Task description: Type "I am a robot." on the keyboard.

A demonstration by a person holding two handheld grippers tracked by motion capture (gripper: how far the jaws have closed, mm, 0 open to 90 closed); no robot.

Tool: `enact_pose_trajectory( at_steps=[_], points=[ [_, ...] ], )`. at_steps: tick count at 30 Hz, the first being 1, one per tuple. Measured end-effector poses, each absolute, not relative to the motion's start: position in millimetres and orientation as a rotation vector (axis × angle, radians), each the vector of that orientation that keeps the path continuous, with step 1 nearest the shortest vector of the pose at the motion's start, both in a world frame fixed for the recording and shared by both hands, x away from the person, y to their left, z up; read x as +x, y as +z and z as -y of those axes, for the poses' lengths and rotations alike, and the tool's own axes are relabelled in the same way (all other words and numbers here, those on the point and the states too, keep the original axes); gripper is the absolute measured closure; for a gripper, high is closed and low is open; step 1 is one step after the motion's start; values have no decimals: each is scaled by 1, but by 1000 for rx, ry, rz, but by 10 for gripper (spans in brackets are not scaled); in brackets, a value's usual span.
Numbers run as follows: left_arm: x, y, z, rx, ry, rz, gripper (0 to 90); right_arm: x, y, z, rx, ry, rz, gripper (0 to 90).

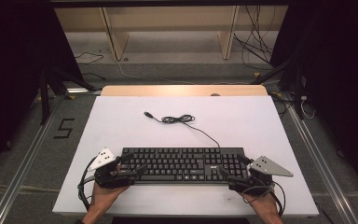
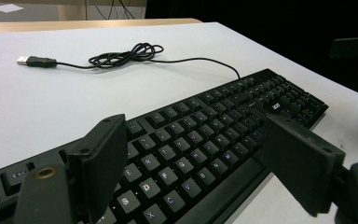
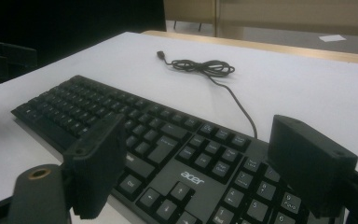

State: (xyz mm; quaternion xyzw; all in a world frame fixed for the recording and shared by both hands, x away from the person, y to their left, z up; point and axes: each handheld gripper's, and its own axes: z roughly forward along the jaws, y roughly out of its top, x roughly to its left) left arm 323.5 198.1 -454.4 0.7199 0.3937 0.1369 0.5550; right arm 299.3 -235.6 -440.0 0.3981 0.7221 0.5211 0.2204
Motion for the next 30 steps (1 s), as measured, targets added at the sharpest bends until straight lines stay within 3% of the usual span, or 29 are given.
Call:
enact_pose_trajectory(
  at_steps=[30],
  points=[
    [325,-456,-199,1699,330,-948,229,306,-439,225,1094,1463,-2024,210]
  ],
)
